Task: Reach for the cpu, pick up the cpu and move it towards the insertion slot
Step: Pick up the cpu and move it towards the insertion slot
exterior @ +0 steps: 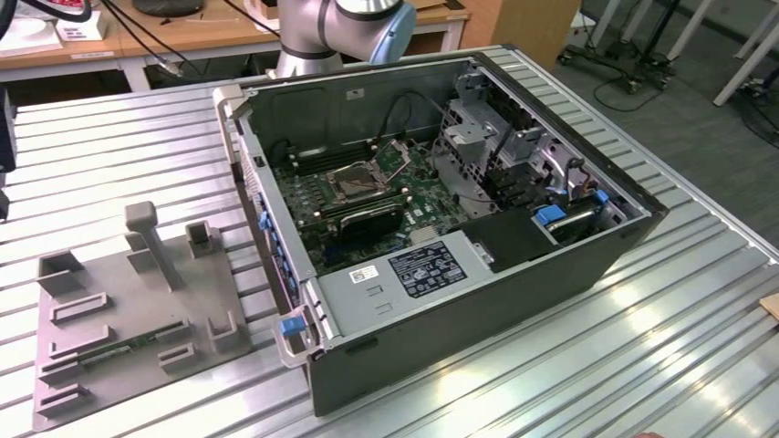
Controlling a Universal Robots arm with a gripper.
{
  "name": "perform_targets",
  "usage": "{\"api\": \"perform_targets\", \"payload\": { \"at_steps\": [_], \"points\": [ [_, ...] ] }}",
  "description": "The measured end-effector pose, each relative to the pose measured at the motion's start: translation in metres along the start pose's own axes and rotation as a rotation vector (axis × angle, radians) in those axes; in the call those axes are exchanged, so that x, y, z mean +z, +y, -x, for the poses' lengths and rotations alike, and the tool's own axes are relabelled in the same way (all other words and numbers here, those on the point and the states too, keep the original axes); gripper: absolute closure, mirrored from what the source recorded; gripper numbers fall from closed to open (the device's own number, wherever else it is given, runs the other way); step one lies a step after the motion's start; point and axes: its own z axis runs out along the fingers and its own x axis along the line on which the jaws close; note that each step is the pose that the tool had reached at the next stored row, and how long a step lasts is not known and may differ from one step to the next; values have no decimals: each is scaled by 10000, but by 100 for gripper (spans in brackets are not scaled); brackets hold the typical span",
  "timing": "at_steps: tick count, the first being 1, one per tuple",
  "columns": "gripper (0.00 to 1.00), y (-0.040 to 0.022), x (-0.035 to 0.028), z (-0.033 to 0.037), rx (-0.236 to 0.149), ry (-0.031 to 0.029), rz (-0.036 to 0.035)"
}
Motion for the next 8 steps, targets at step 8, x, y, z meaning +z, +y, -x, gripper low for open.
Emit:
{"api": "perform_targets", "payload": {
  "at_steps": [8],
  "points": [
    [46,-1,-1,26,0,0,-1]
  ]
}}
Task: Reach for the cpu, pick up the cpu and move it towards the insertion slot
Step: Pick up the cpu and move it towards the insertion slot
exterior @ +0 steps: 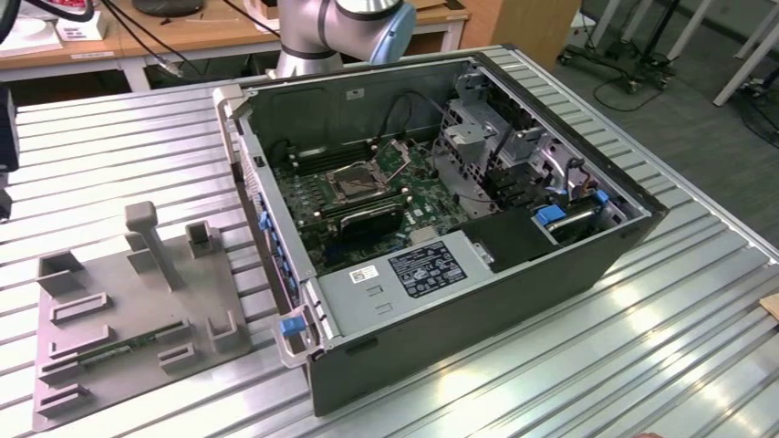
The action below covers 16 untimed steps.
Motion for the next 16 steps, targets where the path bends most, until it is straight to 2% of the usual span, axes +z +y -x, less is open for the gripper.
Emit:
{"api": "perform_targets", "payload": {
  "at_steps": [10,16],
  "points": [
    [46,-2,-2,116,0,0,0],
    [46,-2,-3,121,0,0,0]
  ]
}}
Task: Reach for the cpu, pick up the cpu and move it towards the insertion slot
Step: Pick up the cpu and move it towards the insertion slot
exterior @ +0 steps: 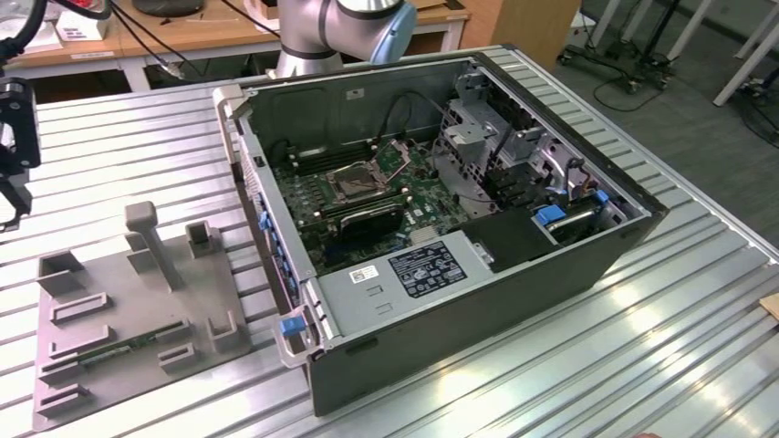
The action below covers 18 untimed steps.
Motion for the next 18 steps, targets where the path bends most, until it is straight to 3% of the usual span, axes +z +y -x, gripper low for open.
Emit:
{"api": "perform_targets", "payload": {
  "at_steps": [3,13,18],
  "points": [
    [46,-1,0,20,-1,0,0],
    [46,-3,-3,187,1,0,1],
    [46,-3,-3,192,1,-1,1]
  ]
}}
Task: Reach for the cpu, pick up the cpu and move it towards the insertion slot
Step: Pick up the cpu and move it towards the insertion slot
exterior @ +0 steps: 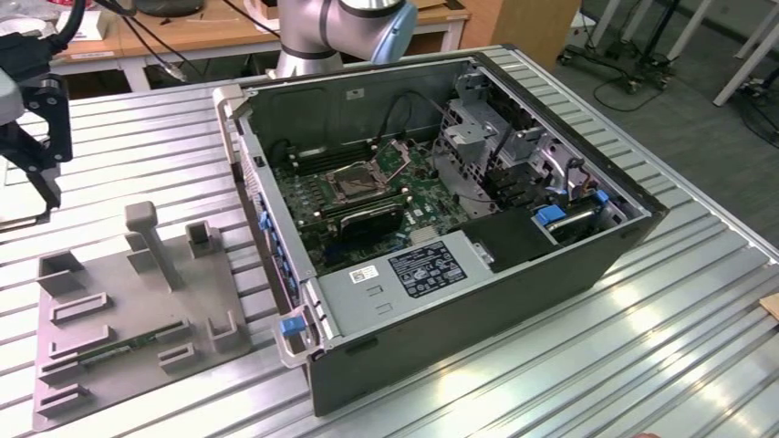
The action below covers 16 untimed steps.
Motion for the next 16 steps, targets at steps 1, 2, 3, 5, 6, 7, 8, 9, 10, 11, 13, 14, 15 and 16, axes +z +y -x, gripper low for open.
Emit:
{"api": "perform_targets", "payload": {
  "at_steps": [1,2,3,5,6,7,8,9,10,11,13,14,15,16],
  "points": [
    [46,0,1,1,-1,1,0],
    [46,-1,1,1,0,2,-1],
    [46,-4,3,1,-1,1,-1],
    [46,-21,3,1,-2,2,-1],
    [46,-30,3,1,-1,1,0],
    [46,-42,2,1,-1,2,-1],
    [46,-53,2,1,-1,1,-1],
    [46,-63,2,2,-1,1,-1],
    [46,-74,1,3,-1,1,0],
    [46,-84,1,4,-1,1,0],
    [46,-93,0,5,-1,1,0],
    [46,-93,1,5,0,1,0],
    [46,-93,0,5,0,0,0],
    [46,-93,0,5,0,1,0]
  ]
}}
